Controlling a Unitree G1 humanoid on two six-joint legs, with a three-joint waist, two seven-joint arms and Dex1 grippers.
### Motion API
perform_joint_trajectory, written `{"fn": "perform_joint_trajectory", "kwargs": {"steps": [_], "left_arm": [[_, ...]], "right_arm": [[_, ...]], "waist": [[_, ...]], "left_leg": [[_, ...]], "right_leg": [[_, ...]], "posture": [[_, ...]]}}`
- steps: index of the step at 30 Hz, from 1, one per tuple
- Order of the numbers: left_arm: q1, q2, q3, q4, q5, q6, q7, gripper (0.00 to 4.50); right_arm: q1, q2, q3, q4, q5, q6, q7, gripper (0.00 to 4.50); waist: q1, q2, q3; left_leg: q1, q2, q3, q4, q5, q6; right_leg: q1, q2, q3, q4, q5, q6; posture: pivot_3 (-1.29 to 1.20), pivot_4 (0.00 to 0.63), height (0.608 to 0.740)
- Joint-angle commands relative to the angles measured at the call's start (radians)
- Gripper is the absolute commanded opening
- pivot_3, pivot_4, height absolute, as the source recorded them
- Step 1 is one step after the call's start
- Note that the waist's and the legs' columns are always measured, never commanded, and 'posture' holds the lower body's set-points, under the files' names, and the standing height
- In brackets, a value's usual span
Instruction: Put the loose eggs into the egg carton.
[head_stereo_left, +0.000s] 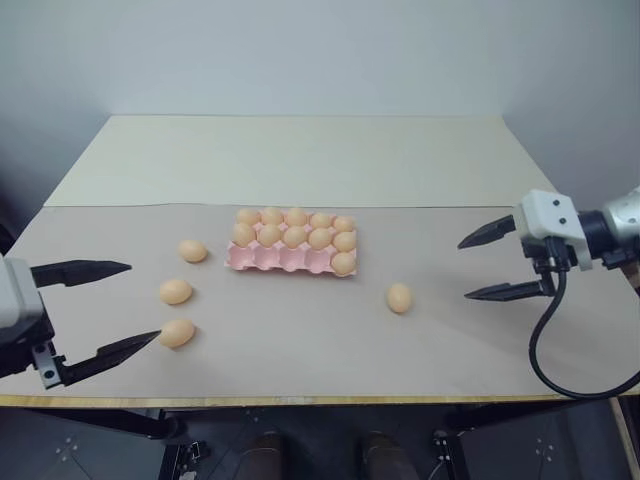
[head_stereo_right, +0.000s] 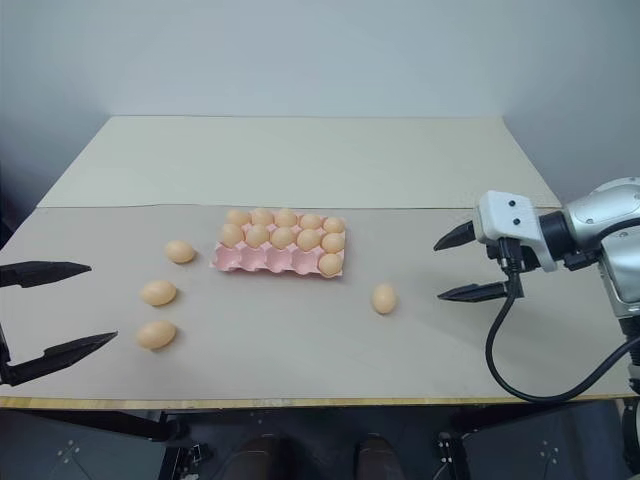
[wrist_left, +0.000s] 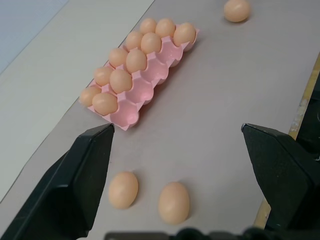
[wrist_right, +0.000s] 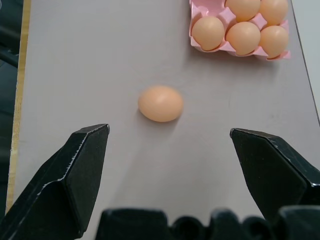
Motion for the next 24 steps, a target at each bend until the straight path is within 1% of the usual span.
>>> {"fn": "perform_joint_trajectory", "kwargs": {"steps": [1, 5, 12, 16, 22, 24], "left_arm": [[-0.002, 0.005, 0.024, 0.002, -0.022, 0.012, -0.023, 4.43], [-0.034, -0.006, 0.016, -0.006, -0.030, 0.017, 0.024, 4.43], [-0.052, 0.002, -0.012, -0.003, -0.018, 0.007, 0.016, 4.43], [-0.082, 0.017, -0.056, 0.012, -0.010, 0.001, 0.031, 4.43], [-0.095, -0.006, -0.113, 0.007, -0.016, -0.013, 0.022, 4.43], [-0.101, -0.006, -0.154, 0.011, -0.013, -0.022, 0.018, 4.43]], "right_arm": [[0.001, -0.021, -0.039, -0.023, 0.023, 0.013, 0.024, 4.50], [-0.006, -0.020, -0.034, -0.024, 0.024, 0.014, 0.027, 4.50], [-0.013, -0.023, -0.031, -0.025, 0.021, 0.015, 0.028, 4.50], [-0.008, -0.026, -0.038, -0.032, 0.019, 0.027, 0.012, 4.50], [0.005, -0.032, -0.027, -0.045, -0.013, 0.076, -0.035, 4.50], [0.017, -0.014, -0.011, -0.056, -0.044, 0.084, -0.075, 4.50]], "waist": [[0.000, 0.000, 0.000], [0.000, 0.000, 0.000], [0.000, 0.000, 0.000], [0.000, 0.000, 0.000], [0.000, 0.000, 0.000], [0.001, 0.000, 0.000]], "left_leg": [[0.000, 0.000, 0.000, 0.000, 0.000, 0.000], [0.000, 0.000, 0.000, 0.000, 0.000, 0.000], [0.000, 0.000, 0.000, 0.000, 0.000, 0.000], [0.000, 0.000, 0.000, 0.000, 0.000, 0.000], [0.000, 0.000, 0.000, 0.000, 0.000, 0.000], [0.000, 0.000, 0.000, 0.000, 0.000, 0.000]], "right_leg": [[0.000, 0.000, 0.000, 0.000, 0.000, 0.000], [0.000, 0.000, 0.000, 0.000, 0.000, 0.000], [0.000, 0.000, 0.000, 0.000, 0.000, 0.000], [0.000, 0.000, 0.000, 0.000, 0.000, 0.000], [0.000, 0.000, 0.000, 0.000, 0.000, 0.000], [0.000, 0.000, 0.000, 0.000, 0.000, 0.000]], "posture": [[0.00, 0.150, 0.740], [0.00, 0.150, 0.740], [0.00, 0.150, 0.740], [0.00, 0.150, 0.740], [0.00, 0.150, 0.740], [0.00, 0.150, 0.740]]}}
